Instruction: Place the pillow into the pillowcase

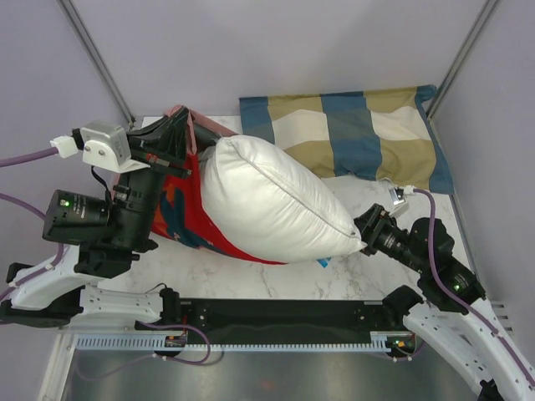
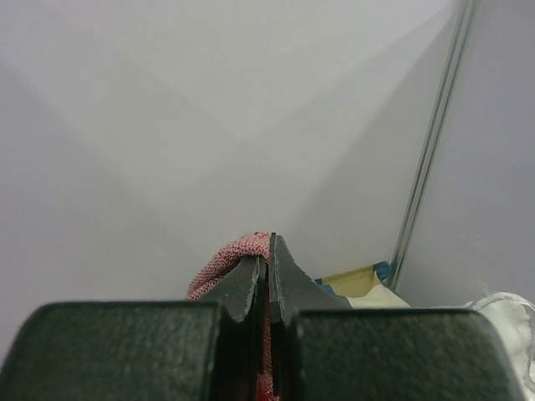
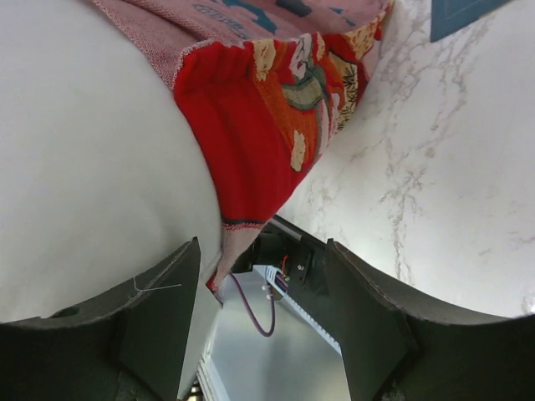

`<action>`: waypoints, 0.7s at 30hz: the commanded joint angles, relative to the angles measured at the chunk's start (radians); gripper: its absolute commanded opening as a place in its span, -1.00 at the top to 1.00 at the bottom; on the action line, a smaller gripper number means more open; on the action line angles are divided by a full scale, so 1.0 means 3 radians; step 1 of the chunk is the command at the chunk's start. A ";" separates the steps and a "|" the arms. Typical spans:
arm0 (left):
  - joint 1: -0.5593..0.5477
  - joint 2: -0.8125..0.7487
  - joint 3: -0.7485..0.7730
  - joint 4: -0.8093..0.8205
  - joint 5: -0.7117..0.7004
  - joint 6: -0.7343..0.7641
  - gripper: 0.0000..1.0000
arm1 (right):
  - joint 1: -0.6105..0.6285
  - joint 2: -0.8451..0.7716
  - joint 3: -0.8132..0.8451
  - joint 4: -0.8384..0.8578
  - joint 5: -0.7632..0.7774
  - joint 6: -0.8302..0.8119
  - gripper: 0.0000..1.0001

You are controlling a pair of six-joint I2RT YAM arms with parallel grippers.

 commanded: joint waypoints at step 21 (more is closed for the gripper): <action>0.0020 0.0104 0.0370 0.0400 0.0306 0.0107 0.95 | 0.0523 0.0833 -0.0148 0.1253 0.0016 0.0192 -0.37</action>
